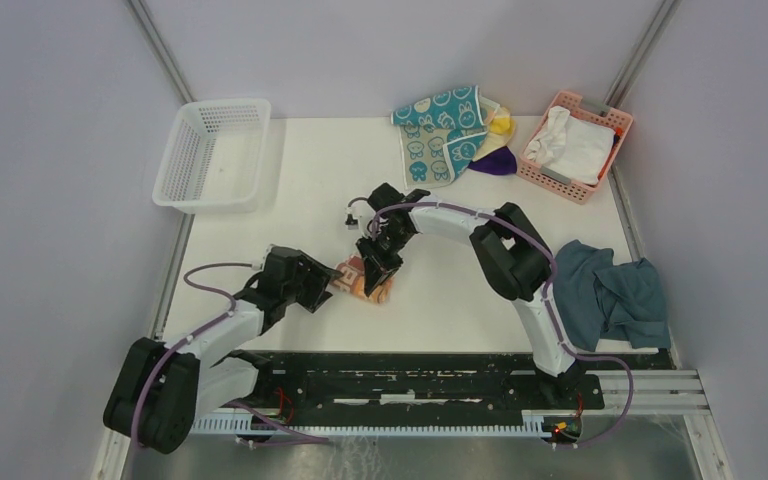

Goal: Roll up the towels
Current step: Roll the towel at the center of the board.

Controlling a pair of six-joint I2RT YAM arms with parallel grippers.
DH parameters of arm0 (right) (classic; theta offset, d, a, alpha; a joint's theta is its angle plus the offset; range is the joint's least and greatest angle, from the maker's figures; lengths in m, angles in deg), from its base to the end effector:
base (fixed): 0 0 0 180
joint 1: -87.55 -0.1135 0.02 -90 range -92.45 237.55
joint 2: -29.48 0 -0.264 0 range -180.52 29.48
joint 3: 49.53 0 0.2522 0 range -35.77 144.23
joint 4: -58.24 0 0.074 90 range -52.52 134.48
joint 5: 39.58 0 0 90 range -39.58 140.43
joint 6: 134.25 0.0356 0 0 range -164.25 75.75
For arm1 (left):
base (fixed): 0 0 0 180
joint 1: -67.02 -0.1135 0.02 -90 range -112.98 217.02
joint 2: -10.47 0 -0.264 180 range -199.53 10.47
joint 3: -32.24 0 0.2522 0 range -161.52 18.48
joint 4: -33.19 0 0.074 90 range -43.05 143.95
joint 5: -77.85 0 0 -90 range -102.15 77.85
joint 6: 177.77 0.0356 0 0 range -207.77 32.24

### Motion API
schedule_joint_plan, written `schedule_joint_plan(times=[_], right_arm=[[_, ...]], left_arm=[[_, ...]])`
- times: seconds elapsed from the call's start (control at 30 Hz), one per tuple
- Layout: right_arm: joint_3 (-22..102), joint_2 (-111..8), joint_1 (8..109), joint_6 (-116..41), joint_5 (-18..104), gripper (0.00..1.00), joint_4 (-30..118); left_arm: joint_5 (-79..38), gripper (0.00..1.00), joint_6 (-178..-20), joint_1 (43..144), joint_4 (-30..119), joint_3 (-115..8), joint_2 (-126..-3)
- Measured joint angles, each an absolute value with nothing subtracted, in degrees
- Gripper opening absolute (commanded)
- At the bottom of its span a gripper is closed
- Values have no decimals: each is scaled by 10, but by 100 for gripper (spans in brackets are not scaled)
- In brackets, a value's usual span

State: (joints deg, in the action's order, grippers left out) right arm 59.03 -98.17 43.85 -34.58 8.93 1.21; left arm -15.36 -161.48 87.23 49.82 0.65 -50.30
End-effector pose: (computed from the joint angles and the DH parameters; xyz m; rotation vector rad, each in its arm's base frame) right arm 0.3045 0.3236 0.1423 0.9479 -2.6540 -1.1066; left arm 0.1754 -0.0667 0.1424 -1.1166 2.2793 -0.8016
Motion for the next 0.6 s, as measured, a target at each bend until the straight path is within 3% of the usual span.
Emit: schedule_joint_plan(times=[0.37, 0.5, 0.6], right_arm=[[542, -978, 450, -280, 43, 34, 67], [506, -941, 448, -279, 77, 32, 100], [494, -928, 446, -280, 100, 23, 111]], left_arm=[[-177, 61, -1615, 874, 423, -11, -594], [-185, 61, -1615, 875, 406, -18, -616], [-187, 63, -1615, 881, 399, -27, -631]])
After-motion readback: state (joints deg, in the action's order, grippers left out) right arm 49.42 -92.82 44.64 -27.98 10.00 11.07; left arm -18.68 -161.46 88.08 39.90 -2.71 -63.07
